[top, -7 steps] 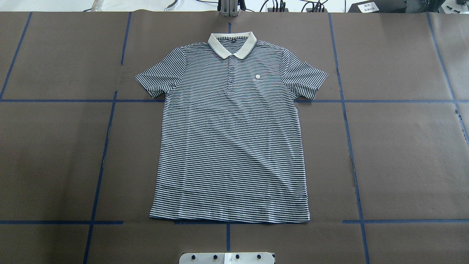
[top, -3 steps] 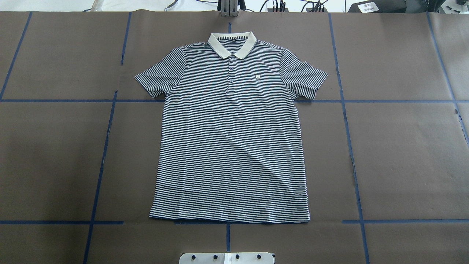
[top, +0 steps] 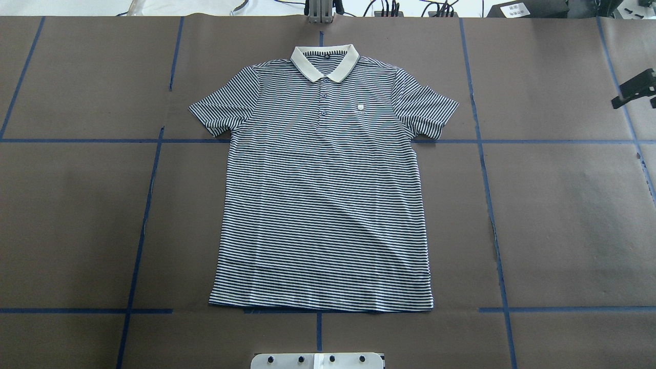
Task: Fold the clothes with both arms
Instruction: 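Move the right gripper in toward the shirt's sleeve nearest it, then grasp the short sleeve nearest the right gripper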
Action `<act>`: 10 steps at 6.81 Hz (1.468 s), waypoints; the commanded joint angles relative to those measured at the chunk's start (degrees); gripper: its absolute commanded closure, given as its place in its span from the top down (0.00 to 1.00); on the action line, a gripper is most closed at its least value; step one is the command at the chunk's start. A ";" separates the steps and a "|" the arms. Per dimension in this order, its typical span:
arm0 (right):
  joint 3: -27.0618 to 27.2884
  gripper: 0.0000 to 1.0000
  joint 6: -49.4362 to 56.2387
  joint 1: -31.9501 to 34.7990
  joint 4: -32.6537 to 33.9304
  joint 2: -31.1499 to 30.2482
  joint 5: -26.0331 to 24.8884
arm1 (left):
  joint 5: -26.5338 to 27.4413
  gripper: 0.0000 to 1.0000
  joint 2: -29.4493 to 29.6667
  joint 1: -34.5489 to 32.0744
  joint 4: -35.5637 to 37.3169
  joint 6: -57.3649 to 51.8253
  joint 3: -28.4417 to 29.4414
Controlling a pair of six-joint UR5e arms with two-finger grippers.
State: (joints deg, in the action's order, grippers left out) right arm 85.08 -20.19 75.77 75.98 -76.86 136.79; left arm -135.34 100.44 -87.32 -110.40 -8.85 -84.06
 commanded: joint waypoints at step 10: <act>-24.26 0.89 -30.00 -23.47 -23.07 22.55 -21.13 | -0.37 1.00 6.96 4.61 -5.97 13.78 4.43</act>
State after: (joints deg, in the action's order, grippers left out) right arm 61.02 -50.18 52.50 52.84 -54.35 116.01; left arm -135.67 107.33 -82.71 -116.41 4.87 -79.60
